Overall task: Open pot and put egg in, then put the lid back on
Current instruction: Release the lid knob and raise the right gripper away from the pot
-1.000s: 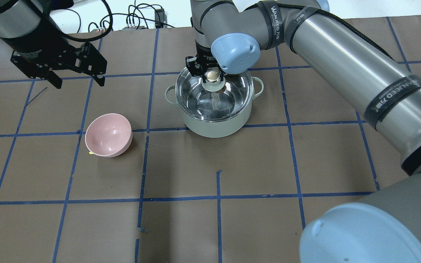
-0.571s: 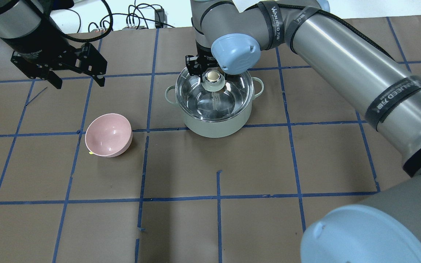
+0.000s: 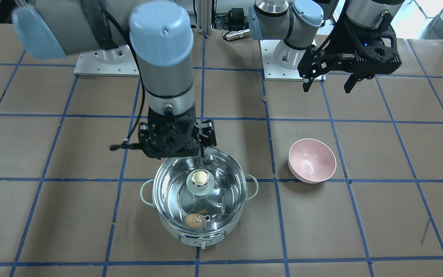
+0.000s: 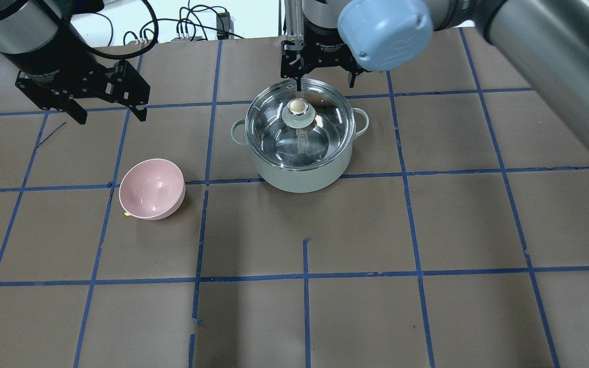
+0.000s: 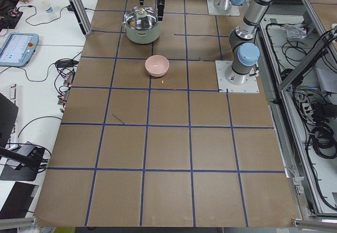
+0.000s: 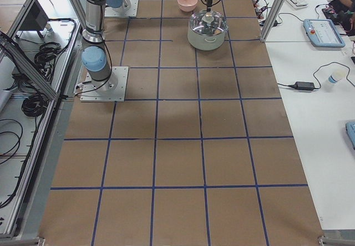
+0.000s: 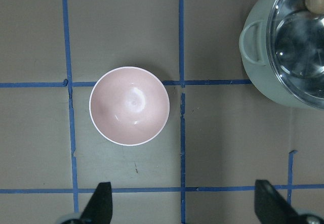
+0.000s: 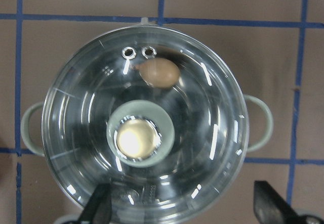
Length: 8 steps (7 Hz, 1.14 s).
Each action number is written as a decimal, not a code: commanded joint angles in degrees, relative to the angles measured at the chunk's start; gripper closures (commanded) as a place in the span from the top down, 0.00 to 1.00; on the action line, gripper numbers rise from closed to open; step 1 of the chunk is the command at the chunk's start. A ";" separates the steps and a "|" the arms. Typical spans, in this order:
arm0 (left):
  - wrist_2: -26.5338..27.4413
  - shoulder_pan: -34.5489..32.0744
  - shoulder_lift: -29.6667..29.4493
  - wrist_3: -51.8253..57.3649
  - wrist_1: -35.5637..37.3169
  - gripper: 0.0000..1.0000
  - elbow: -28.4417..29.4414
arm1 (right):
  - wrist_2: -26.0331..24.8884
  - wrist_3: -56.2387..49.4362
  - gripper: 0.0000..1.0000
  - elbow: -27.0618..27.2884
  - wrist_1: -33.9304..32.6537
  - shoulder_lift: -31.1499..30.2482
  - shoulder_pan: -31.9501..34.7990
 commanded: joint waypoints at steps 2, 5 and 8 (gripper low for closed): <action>0.12 -0.22 -0.01 -0.02 -0.09 1.00 -0.01 | -0.59 -3.85 1.00 8.69 9.89 -14.07 -8.07; 0.04 -0.22 -0.18 -0.11 -0.09 1.00 -0.18 | 0.02 -4.74 1.00 11.90 7.96 -16.75 -10.73; -0.05 -0.30 -0.18 -0.11 -0.09 1.00 -0.18 | 0.10 -4.74 1.00 11.99 7.96 -16.75 -10.47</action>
